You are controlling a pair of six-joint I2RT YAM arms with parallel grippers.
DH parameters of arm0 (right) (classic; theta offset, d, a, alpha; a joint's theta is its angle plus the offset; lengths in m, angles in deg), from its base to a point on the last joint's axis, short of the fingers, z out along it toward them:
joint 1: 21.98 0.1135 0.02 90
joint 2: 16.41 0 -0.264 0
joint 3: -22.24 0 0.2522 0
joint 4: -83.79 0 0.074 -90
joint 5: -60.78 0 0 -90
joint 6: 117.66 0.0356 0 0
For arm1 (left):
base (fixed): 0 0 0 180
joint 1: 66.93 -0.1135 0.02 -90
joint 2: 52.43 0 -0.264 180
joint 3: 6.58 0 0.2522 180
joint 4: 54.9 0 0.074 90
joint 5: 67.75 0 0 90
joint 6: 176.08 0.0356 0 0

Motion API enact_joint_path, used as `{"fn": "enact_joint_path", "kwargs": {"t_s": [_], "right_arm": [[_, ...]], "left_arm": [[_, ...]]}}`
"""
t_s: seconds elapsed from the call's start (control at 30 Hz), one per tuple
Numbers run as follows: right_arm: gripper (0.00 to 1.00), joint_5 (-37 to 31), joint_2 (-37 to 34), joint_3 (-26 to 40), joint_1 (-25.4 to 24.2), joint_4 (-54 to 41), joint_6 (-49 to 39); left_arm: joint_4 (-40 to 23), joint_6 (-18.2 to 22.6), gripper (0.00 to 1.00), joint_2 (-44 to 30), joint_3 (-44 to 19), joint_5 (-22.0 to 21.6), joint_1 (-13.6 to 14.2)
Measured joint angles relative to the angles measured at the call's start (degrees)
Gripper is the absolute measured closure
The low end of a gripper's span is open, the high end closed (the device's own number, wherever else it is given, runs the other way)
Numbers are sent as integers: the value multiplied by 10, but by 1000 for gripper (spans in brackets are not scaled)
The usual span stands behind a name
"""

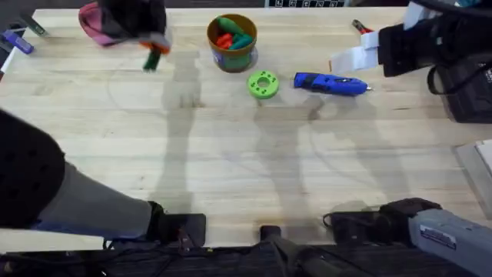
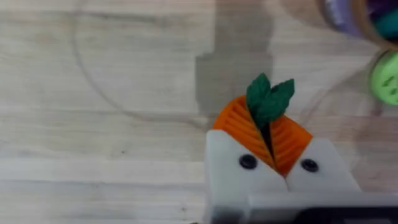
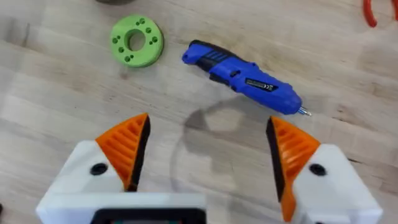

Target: Pick up the gripper from the table and insert it into the empty holder that is missing its gripper. Then pick up a screw, insert it into the mounting hole, and use the screwdriver to tighten it. Finally, clean up the table by picking up the vegetable and placing it into the bucket.

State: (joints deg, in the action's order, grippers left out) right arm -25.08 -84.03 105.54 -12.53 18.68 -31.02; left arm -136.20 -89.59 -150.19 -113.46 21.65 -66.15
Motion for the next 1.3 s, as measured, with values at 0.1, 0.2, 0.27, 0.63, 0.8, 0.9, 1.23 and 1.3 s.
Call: {"fn": "enact_joint_path", "kwargs": {"t_s": [0.1, 0.2, 0.27, 0.63, 0.8, 0.9, 1.23, 1.3], "right_arm": [[7, 0, 0, 0, 0, 0, 0], [7, 0, 0, 0, 0, 0, 0], [7, 0, 0, 0, 0, 0, 0], [7, 0, 0, 0, 0, 0, 0], [7, 0, 0, 0, 0, 0, 0], [7, 0, 0, 0, 0, 0, 0], [7, 0, 0, 0, 0, 0, 0], [7, 0, 0, 0, 0, 0, 0]], "left_arm": [[1, 7, 975, 6, -42, 4, 13], [25, 13, 975, 6, -61, 8, 41], [50, 15, 975, 5, -62, 10, 62], [179, 17, 975, -59, -62, 29, 150], [218, 17, 975, -108, -62, 30, 157], [225, 17, 975, -128, -62, 35, 157], [250, 17, 975, -139, -62, 38, 157], [249, 17, 975, -139, -62, 38, 157]]}}
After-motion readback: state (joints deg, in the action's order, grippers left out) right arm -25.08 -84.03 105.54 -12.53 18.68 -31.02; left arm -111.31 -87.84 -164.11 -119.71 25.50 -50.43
